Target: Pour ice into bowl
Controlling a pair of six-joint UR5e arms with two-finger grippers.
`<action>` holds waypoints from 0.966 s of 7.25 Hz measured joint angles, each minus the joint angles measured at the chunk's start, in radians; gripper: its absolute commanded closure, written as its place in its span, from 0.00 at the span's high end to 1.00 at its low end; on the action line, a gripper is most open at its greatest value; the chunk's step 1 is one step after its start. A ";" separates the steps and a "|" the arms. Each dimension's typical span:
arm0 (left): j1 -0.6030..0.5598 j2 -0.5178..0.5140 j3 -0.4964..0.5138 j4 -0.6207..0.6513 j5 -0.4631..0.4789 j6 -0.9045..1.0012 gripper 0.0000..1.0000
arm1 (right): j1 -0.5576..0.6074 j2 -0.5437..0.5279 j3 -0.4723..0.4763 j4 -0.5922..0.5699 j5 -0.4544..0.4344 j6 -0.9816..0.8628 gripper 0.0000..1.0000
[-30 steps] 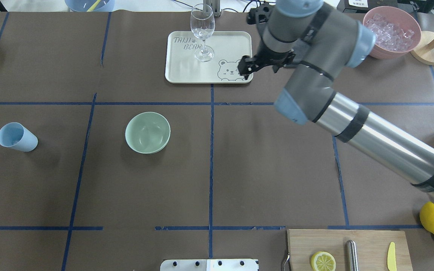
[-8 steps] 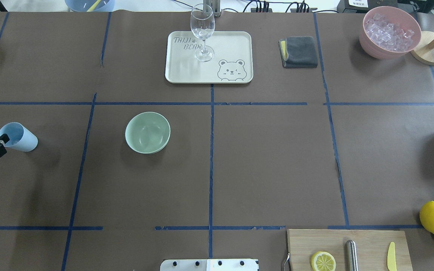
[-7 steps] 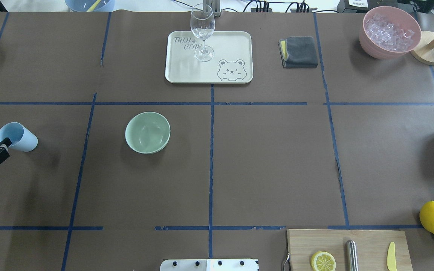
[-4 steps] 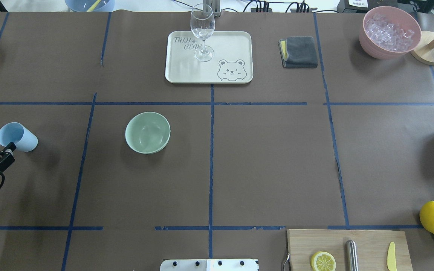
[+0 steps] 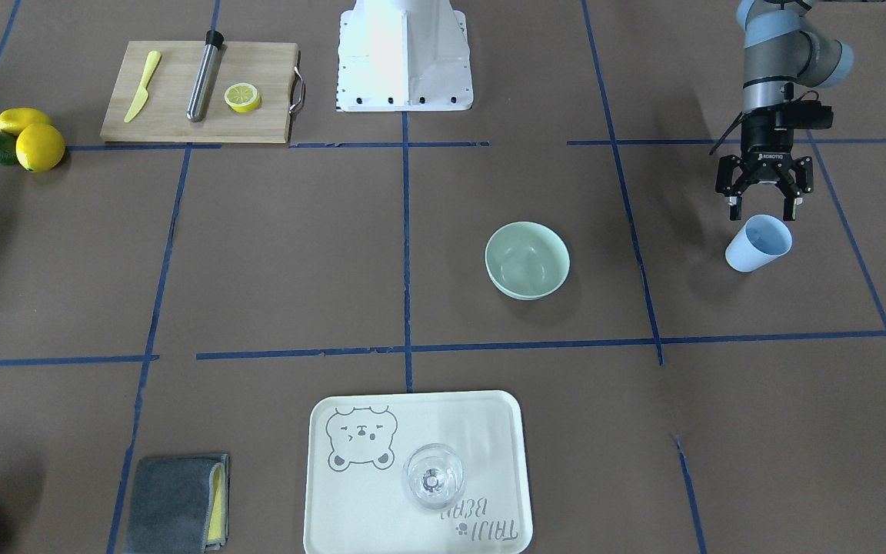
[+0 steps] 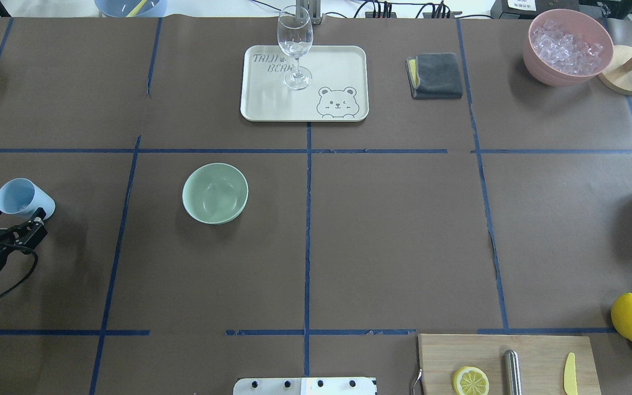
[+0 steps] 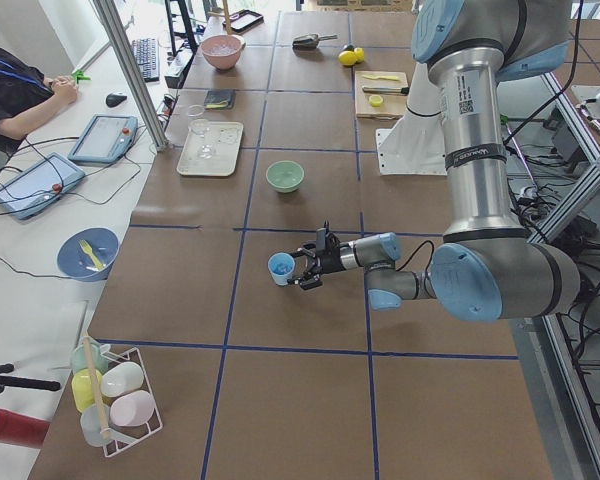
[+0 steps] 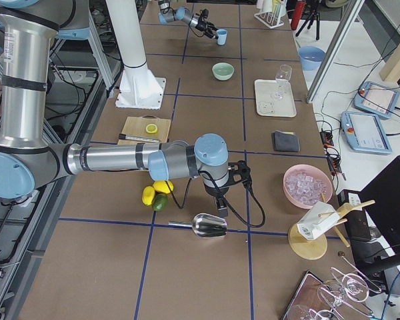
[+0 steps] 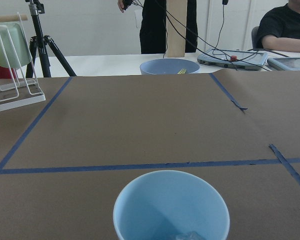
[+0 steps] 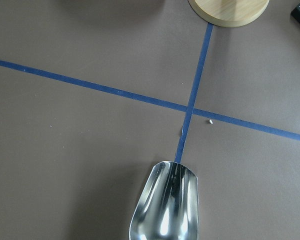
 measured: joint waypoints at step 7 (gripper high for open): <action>-0.039 -0.047 0.043 0.000 0.004 -0.018 0.98 | 0.000 0.001 0.001 0.001 -0.001 -0.003 1.00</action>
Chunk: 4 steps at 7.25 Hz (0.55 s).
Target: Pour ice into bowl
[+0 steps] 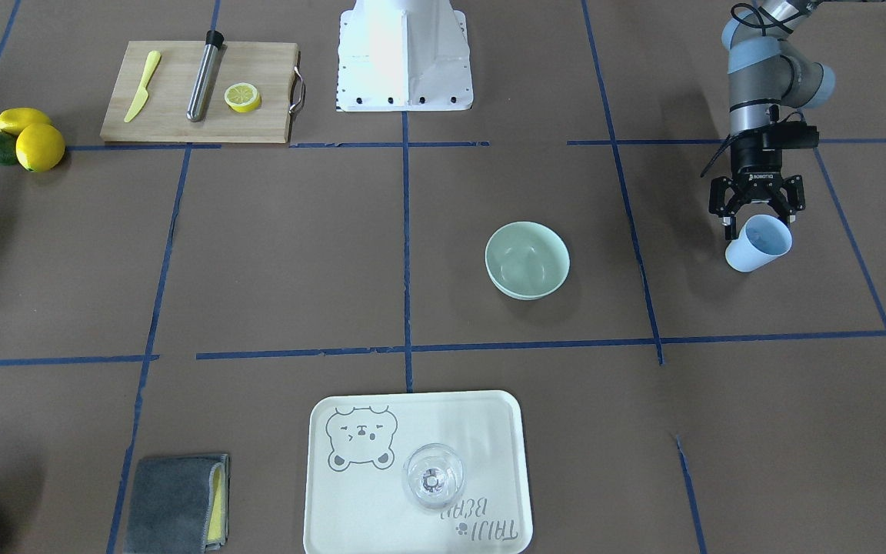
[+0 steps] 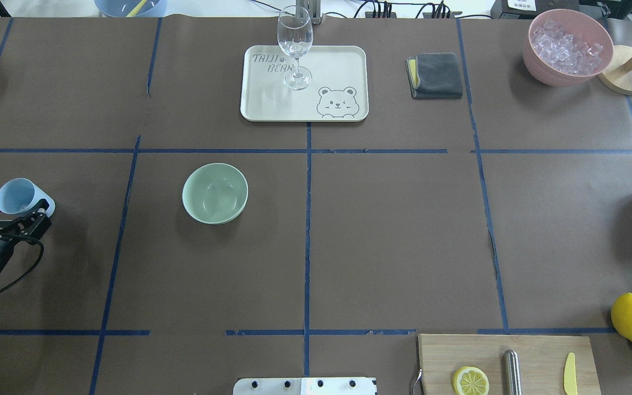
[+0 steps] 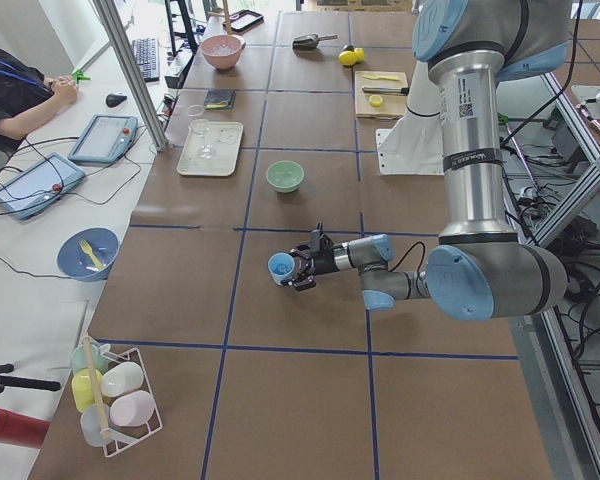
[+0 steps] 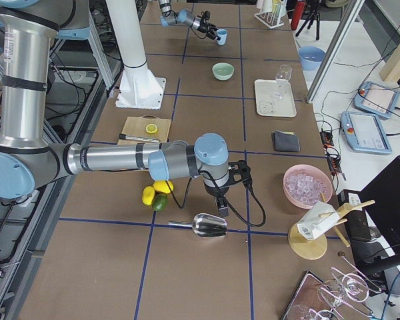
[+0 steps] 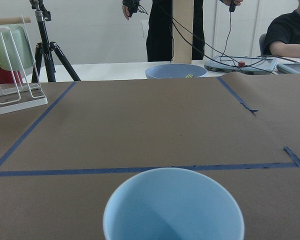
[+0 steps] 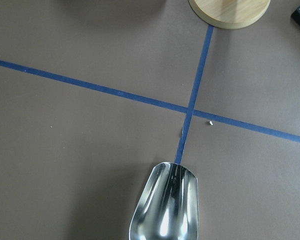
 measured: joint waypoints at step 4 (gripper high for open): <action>-0.015 -0.055 0.057 0.001 0.000 -0.026 0.94 | 0.000 0.000 0.000 0.000 0.000 -0.001 1.00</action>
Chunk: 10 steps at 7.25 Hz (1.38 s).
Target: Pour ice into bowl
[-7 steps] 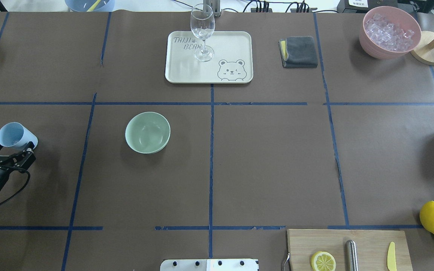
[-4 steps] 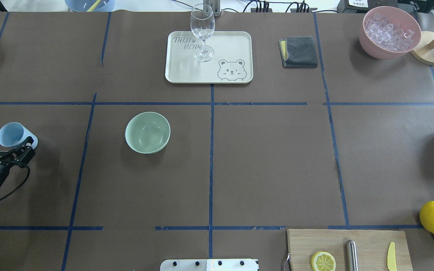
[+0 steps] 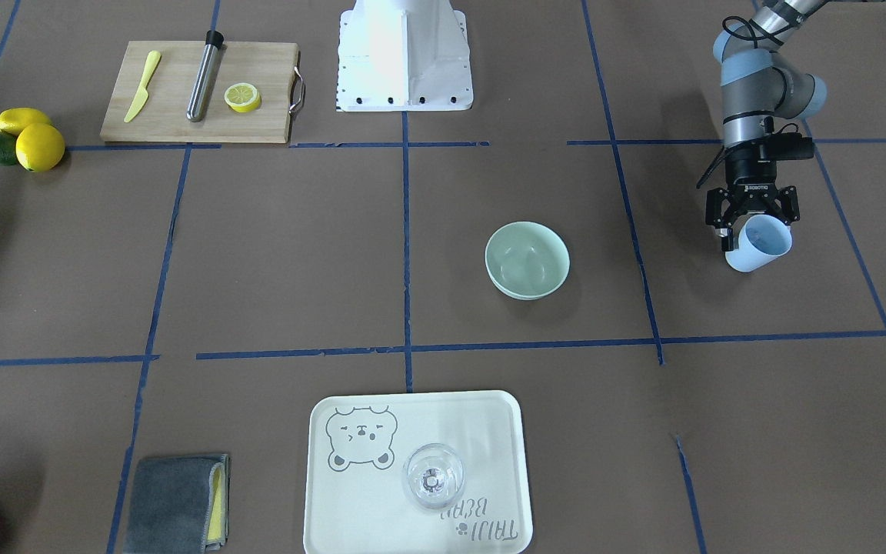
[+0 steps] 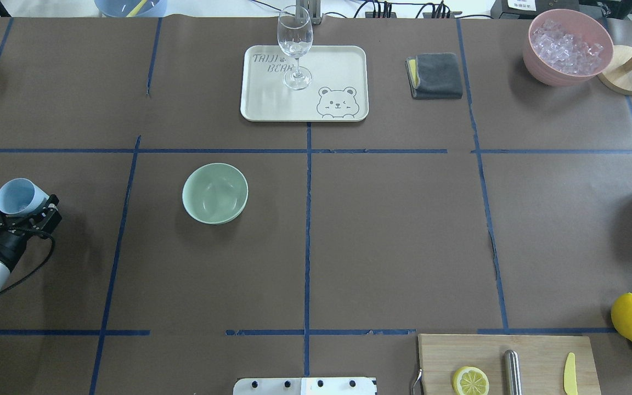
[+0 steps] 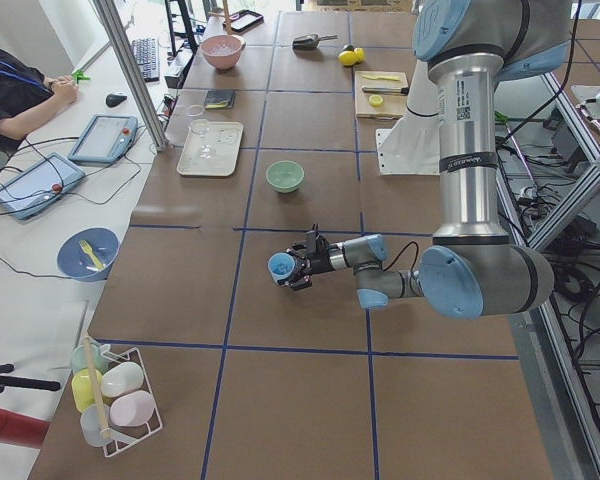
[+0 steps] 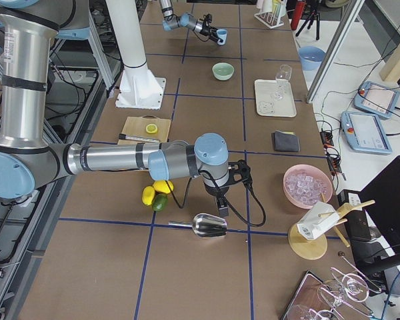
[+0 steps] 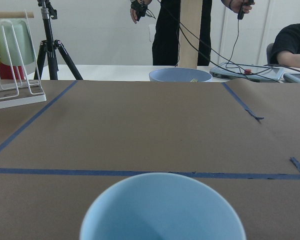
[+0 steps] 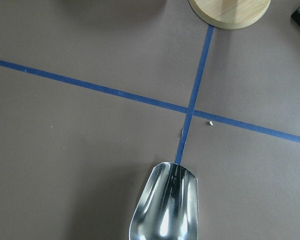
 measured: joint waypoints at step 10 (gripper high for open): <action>-0.006 -0.010 -0.024 -0.014 -0.050 0.057 0.00 | 0.000 0.007 -0.002 0.000 -0.003 0.002 1.00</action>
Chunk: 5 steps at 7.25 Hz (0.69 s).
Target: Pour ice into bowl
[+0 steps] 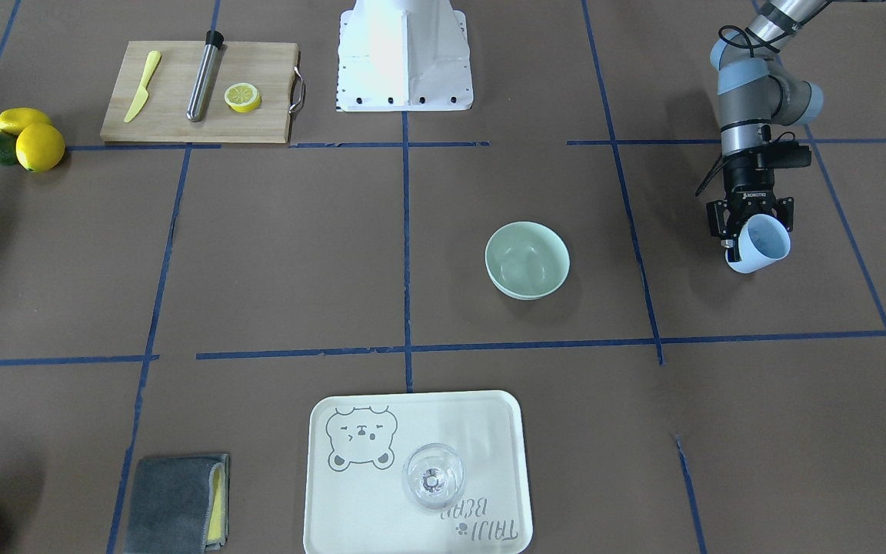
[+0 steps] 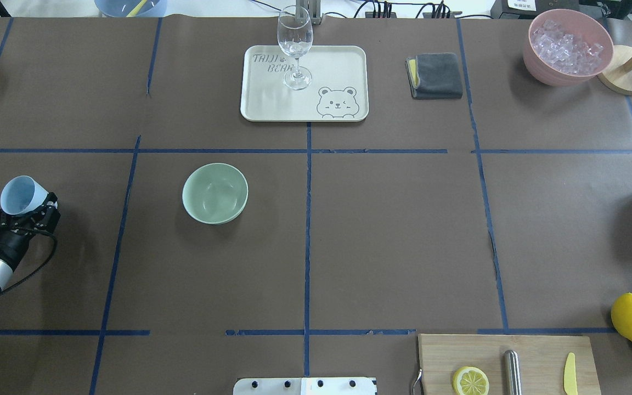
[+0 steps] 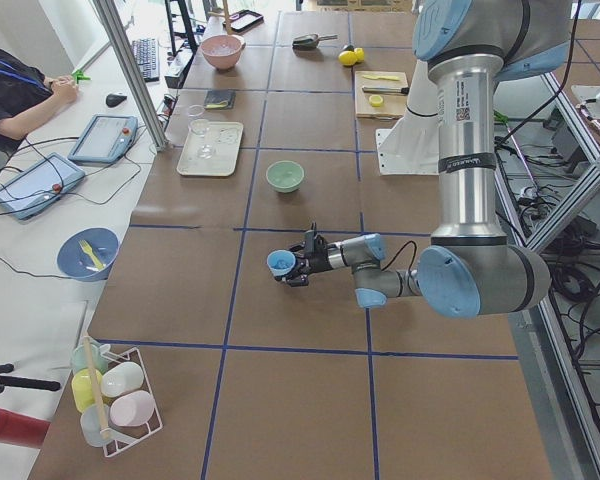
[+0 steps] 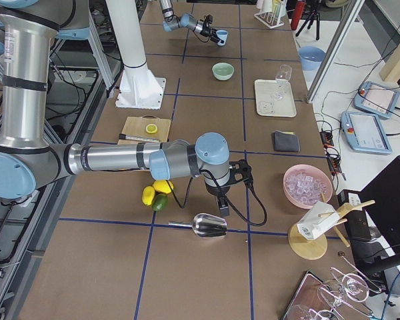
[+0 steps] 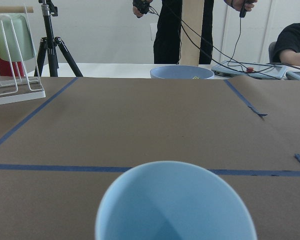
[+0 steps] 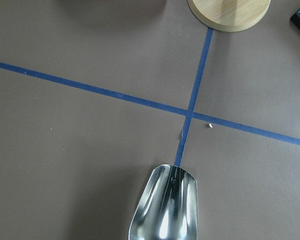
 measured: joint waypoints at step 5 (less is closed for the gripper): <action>-0.035 -0.060 -0.184 0.003 -0.054 0.526 0.00 | 0.000 0.001 -0.003 -0.001 -0.001 0.001 1.00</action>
